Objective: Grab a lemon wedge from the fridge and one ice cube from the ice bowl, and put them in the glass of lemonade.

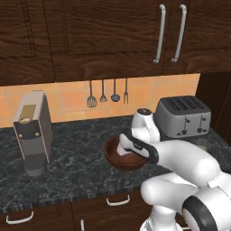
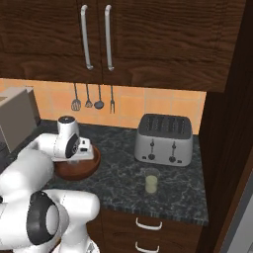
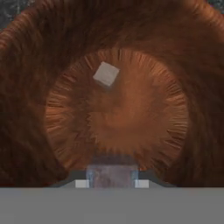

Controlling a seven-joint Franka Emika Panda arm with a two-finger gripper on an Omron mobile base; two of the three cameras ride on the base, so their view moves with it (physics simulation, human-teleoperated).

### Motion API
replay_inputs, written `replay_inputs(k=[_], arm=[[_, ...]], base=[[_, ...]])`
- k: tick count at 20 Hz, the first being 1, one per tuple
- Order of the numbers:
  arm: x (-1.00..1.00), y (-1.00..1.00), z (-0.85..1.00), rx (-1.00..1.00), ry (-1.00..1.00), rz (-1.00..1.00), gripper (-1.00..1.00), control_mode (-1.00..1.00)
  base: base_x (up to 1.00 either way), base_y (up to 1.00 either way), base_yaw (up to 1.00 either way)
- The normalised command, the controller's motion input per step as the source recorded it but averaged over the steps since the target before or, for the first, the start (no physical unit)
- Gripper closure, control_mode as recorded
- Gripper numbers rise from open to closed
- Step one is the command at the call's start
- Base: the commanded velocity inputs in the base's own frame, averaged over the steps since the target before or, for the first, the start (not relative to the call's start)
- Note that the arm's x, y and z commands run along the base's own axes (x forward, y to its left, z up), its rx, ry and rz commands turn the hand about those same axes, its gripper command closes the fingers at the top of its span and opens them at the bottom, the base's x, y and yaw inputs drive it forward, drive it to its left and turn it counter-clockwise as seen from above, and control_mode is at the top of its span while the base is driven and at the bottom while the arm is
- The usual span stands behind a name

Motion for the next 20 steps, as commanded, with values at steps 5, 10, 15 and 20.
replay_inputs(k=[5, 10, 15, 20], arm=[[-0.63, -0.5, 0.66, 0.0, -0.04, -0.12, 1.0, -1.0], [-0.35, -0.94, 0.65, 0.0, 0.0, -0.27, 1.0, -1.0], [-0.07, -0.97, 0.83, 0.0, 0.03, -0.27, 1.0, -1.0], [0.0, -0.87, 0.57, 0.0, 0.0, -0.34, 1.0, -1.0]], base=[[0.0, 0.0, 0.0], [0.0, 0.0, 0.0], [0.0, 0.0, 0.0], [0.0, 0.0, 0.0]])
